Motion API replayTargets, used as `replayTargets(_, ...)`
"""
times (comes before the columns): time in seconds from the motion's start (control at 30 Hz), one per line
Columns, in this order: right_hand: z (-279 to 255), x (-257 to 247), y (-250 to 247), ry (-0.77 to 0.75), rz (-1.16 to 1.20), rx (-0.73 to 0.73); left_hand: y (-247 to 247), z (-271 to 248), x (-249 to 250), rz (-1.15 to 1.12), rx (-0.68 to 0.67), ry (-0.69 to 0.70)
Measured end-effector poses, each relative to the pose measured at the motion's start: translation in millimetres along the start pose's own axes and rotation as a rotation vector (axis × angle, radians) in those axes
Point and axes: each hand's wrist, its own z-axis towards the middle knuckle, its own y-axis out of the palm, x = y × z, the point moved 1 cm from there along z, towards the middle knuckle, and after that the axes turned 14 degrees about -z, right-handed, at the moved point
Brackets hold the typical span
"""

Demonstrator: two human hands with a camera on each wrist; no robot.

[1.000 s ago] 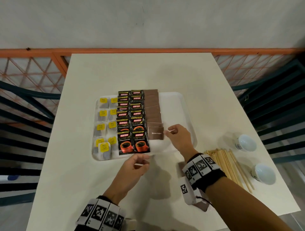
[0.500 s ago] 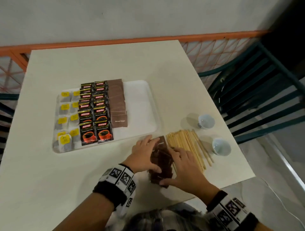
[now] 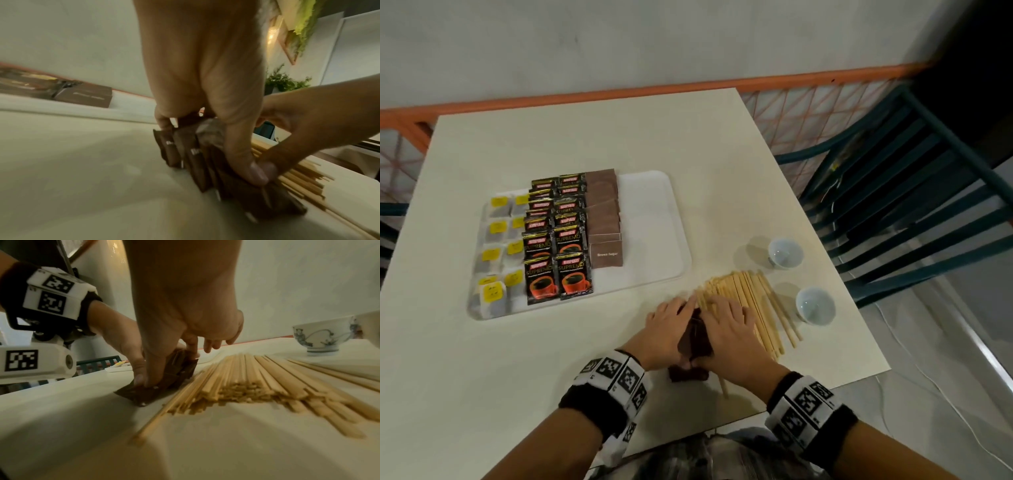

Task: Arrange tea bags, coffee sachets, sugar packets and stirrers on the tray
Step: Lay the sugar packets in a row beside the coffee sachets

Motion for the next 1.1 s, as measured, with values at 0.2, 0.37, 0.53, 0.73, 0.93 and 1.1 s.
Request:
replayTargets(0.2,1,-12,3,-0.127,0.102,0.176,21,-21,-22,-0.281,0.285,0.061)
replayTargets(0.37,4,-15,11,-0.132,0.181,0.201,27,-37,-25,-0.442,0.425,0.063)
replayTargets(0.53,10,-15,0,-0.141,0.493,0.029,18,-52,-30,-0.738,0.611,0.05)
replayTargets(0.73,28,-43,-39,-0.226,0.894,-0.052,-22,-82,-26,-1.482,0.704,0.06)
replayTargets(0.93,46,-70,-73,-0.297,1.202,-0.08,-44,-105,-50,-1.715,0.624,0.196)
replayTargets(1.1,52,-105,-96,-0.318,1.314,-0.175,-59,-121,-71,-1.782,0.568,0.199)
